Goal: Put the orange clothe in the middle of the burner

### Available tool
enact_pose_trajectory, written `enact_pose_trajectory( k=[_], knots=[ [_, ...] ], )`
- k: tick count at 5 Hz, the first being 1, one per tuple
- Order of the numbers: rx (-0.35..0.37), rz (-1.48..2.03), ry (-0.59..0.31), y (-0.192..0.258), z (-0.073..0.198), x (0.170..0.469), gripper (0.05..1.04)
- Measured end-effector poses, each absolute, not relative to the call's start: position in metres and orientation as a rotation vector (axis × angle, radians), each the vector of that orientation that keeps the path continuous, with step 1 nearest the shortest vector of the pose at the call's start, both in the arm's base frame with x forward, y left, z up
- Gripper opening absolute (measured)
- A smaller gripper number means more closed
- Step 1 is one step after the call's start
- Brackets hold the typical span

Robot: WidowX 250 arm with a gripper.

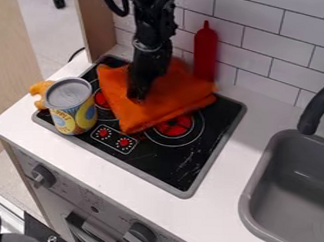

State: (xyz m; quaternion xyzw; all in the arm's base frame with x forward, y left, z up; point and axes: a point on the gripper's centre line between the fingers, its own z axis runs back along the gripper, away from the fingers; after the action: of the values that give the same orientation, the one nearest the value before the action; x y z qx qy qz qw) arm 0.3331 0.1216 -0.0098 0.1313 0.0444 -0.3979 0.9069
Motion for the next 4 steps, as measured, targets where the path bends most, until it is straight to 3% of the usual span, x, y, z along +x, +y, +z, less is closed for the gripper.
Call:
enact_pose_trajectory(
  k=[2, 4],
  knots=[
    [0.23, -0.806, 0.125, 0.137, -0.008, 0.335, 0.052],
    [0.173, -0.777, 0.059, 0.126, -0.004, 0.337, 0.063]
  ],
)
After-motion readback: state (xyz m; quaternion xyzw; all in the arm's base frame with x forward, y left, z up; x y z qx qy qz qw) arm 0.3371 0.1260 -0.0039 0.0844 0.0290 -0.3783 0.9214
